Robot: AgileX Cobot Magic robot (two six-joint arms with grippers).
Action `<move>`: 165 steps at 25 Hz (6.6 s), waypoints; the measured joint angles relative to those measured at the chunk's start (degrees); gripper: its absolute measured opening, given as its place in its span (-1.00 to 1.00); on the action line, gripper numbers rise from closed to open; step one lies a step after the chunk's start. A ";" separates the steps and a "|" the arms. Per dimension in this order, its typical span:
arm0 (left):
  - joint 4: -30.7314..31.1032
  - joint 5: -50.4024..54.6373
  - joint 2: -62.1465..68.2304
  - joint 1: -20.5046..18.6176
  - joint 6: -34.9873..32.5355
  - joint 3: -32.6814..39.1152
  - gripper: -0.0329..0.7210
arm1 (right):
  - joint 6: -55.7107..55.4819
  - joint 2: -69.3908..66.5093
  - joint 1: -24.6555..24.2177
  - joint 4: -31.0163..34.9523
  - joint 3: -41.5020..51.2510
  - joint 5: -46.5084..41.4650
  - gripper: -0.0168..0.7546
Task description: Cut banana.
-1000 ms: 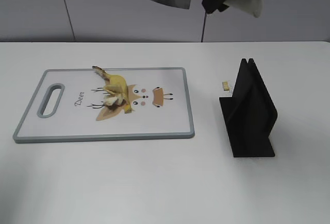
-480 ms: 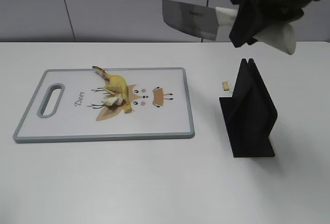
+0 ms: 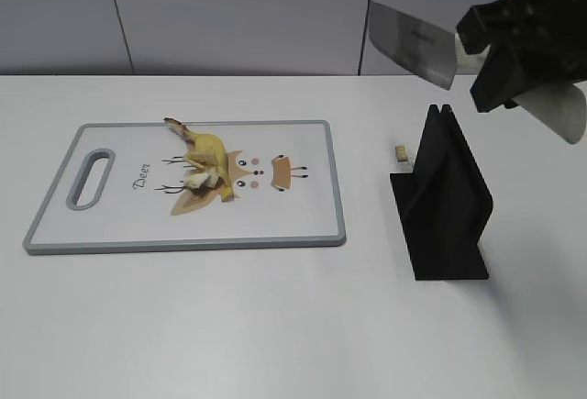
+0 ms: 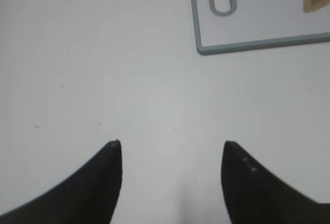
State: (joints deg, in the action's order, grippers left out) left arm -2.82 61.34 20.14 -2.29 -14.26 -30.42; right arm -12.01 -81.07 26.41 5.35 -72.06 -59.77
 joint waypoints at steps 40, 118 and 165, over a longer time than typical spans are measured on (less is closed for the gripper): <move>-1.07 0.81 -19.84 0.00 0.00 2.65 0.60 | -17.52 4.35 0.00 -9.93 15.31 11.83 -0.51; -1.12 0.81 -19.94 0.00 0.00 2.65 0.51 | 25.06 52.01 0.00 7.38 37.94 6.06 0.58; -1.17 0.81 -19.94 0.00 0.00 2.65 0.51 | 22.12 81.45 -23.14 9.54 42.89 -0.11 0.14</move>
State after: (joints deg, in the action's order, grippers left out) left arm -3.98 62.15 0.19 -2.29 -14.26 -27.77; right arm 10.11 0.38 3.26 14.89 -29.17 -59.88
